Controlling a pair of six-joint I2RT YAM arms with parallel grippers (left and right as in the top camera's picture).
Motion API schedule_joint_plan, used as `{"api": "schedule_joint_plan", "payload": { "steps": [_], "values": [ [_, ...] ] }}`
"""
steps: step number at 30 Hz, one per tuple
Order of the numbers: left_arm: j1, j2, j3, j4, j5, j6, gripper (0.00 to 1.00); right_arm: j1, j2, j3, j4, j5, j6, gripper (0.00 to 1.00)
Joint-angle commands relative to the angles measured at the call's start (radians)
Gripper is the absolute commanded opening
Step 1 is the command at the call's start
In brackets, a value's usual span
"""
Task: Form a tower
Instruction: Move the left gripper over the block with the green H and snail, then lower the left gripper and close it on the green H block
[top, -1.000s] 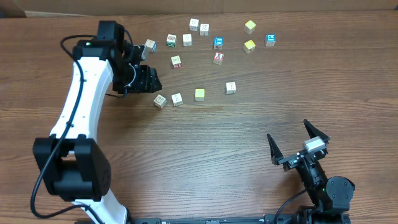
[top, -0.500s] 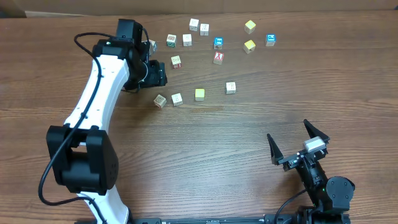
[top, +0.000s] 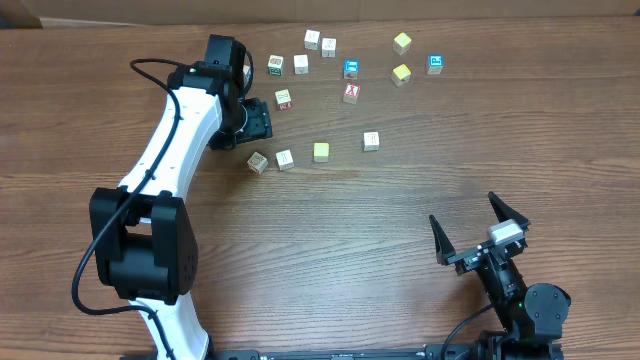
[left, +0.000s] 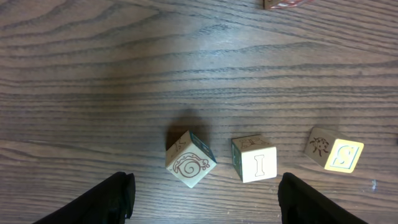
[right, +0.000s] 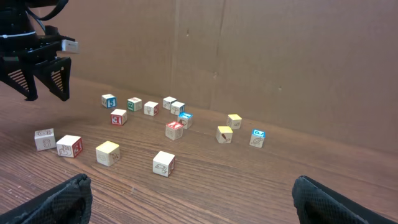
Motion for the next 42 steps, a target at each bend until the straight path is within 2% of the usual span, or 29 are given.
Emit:
{"api": "schedule_joint_plan", "payload": {
  "steps": [1, 5, 9, 13, 18, 25, 29, 39, 42],
  "values": [
    [-0.010, 0.016, 0.014, -0.016, -0.018, -0.045, 0.71, 0.003, -0.010, -0.010, 0.001, 0.003, 0.006, 1.00],
    [-0.019, 0.016, 0.013, -0.039, -0.023, -0.043, 0.68, 0.003, -0.010, -0.010, 0.001, 0.003, 0.006, 1.00],
    [-0.022, 0.016, 0.007, -0.069, -0.066, -0.033, 0.59, 0.003, -0.010, -0.010, 0.001, 0.003, 0.006, 1.00],
    [-0.022, 0.016, -0.027, -0.073, -0.070, -0.032, 0.59, 0.003, -0.010, -0.010, 0.001, 0.003, 0.006, 1.00],
    [-0.022, 0.016, -0.114, 0.003, -0.068, -0.030, 0.58, 0.003, -0.010, -0.010, 0.001, 0.003, 0.006, 1.00],
    [-0.022, 0.016, -0.191, 0.144, -0.067, 0.138, 0.57, 0.003, -0.010, -0.010, 0.001, 0.003, 0.006, 1.00],
    [-0.022, 0.016, -0.217, 0.171, -0.066, 0.190, 0.50, 0.003, -0.010, -0.010, 0.001, 0.003, 0.006, 1.00],
    [-0.022, 0.017, -0.298, 0.231, -0.063, 0.193, 0.48, 0.003, -0.010, -0.010, 0.001, 0.003, 0.006, 1.00],
    [-0.022, 0.017, -0.298, 0.241, -0.063, 0.193, 0.45, 0.003, -0.010, -0.010, 0.001, 0.003, 0.006, 1.00]
  ]
}}
